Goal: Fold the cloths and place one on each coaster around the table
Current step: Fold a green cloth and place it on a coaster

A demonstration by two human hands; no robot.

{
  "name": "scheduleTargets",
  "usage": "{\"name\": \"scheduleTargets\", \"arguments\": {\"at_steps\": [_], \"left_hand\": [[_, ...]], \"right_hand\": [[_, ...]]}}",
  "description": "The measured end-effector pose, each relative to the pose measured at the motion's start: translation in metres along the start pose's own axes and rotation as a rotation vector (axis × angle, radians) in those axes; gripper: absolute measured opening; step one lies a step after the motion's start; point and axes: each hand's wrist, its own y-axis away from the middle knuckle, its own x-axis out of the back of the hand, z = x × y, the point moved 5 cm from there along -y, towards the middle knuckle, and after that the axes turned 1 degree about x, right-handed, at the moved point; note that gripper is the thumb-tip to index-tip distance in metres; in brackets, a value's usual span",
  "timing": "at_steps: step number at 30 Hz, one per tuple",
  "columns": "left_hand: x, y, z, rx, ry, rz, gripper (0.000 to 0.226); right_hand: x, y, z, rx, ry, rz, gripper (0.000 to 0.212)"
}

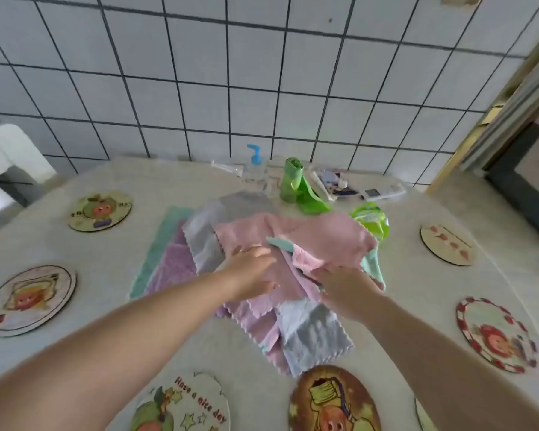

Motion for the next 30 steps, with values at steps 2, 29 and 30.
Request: {"name": "scheduleTargets", "arguments": {"at_steps": [2,29,30], "left_hand": [[-0.004,-0.017,0.011,-0.018,-0.022,-0.036,0.06],[0.011,-0.097,0.015,-0.065,-0.198,0.076,0.029],[0.019,-0.094,0.016,-0.059,-0.187,0.09,0.026]], "right_hand": [[-0.014,-0.005,0.001,0.016,-0.002,-0.028,0.047],[-0.018,-0.049,0.065,-0.224,-0.392,0.188,0.022],[-0.008,-0.048,0.069,-0.242,-0.408,0.219,0.018]]}}
